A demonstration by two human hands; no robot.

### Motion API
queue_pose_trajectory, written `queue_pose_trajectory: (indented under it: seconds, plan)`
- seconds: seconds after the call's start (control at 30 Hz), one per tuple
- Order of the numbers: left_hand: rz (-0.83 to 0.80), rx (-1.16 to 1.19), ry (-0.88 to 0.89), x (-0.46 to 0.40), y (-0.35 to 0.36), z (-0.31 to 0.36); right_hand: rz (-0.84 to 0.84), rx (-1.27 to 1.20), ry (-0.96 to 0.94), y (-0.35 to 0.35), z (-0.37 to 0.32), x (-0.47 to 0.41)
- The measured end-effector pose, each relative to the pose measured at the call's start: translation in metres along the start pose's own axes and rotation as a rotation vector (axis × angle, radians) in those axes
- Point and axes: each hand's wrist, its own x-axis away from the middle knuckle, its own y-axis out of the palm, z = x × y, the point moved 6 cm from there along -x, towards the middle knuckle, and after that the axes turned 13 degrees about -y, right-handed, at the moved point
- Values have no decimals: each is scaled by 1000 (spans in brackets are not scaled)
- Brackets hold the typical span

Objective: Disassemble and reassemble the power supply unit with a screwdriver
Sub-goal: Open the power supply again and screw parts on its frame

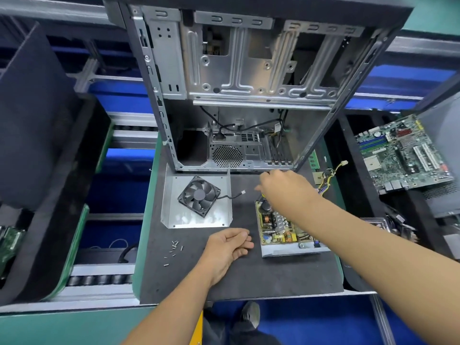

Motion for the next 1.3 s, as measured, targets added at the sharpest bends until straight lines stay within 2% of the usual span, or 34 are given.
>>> queue_pose_trajectory:
  seconds: [0.17,0.33,0.4,0.5,0.6,0.73,0.8,0.9,1.0,1.13,1.23,1.3]
  plan:
    - [5,8,-13,0,-1,-1,11,-119,-78,1,-5,-1]
    - [-15,29,-11,-1,-2,-2,8,-41,33,-2,1,-2]
    - [-25,40,-12,-2,-2,-2,-50,-156,41,7,3,-2]
    - [-40,44,-11,-2,-2,-2,-20,-361,-31,9,3,4]
    - [-33,31,-15,-2,-3,-2,24,-210,-74,6,4,3]
    - [-19,23,-17,-2,-3,-2,58,-60,58,4,4,1]
    - [-11,29,-15,-2,-3,-3,59,-140,94,4,9,2]
    - [-7,29,-16,-2,-4,-3,62,-333,-9,8,5,4]
    - [-11,33,-11,-2,-3,-3,91,-235,-25,10,-2,7]
    - [-21,49,-6,-2,-4,-3,164,-102,130,8,11,14]
    - [-25,52,-4,-2,-4,-2,110,-275,-14,15,14,15]
    - [-20,49,-4,-2,-3,-2,34,-260,-57,23,12,14]
